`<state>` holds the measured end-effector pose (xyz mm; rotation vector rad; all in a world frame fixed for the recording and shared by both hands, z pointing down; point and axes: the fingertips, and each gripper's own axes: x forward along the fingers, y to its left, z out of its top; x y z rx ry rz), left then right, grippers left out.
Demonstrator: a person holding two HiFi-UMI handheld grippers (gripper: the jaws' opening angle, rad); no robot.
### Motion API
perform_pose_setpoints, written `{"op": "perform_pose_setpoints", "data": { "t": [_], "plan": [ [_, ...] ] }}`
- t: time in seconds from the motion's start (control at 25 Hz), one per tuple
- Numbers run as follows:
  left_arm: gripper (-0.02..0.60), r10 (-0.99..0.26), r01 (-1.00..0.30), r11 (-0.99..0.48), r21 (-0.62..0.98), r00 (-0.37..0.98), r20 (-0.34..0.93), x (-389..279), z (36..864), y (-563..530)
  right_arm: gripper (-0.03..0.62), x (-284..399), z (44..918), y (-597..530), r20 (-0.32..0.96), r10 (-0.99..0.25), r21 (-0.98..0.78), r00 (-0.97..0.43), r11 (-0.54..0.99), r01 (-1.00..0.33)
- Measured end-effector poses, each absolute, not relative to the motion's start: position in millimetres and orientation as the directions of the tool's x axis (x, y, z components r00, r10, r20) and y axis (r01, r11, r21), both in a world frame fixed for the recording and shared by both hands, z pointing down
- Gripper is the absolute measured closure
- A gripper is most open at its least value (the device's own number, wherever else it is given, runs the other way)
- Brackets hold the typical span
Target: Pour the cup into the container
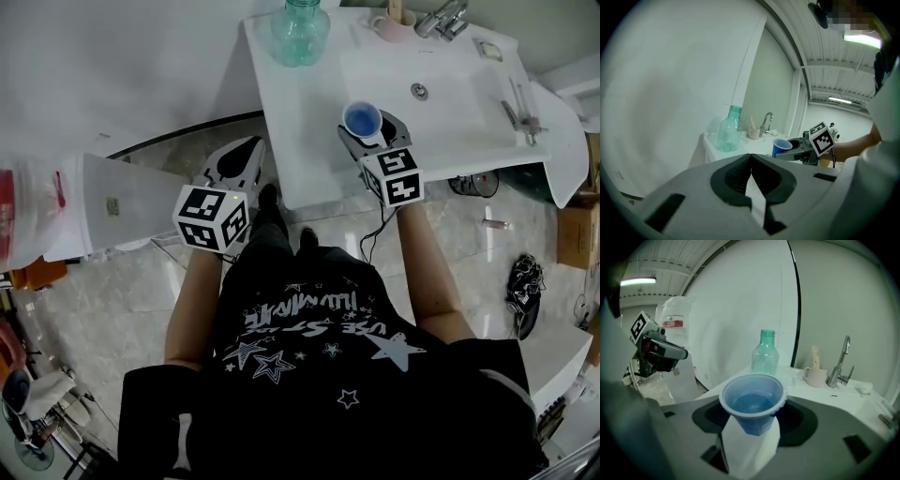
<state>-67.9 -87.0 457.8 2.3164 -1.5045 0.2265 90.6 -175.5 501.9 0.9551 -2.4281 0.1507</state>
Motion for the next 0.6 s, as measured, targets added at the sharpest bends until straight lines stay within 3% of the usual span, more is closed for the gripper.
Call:
{"op": "perform_pose_setpoints", "data": {
  "t": [0.6],
  "plan": [
    [0.569, -0.819, -0.9, -0.356, 0.251, 0.43, 0.379, -70, 485, -93, 0.301, 86, 556, -189, 0.559, -0.566, 0.033, -0.606, 0.745, -0.666]
  ]
}}
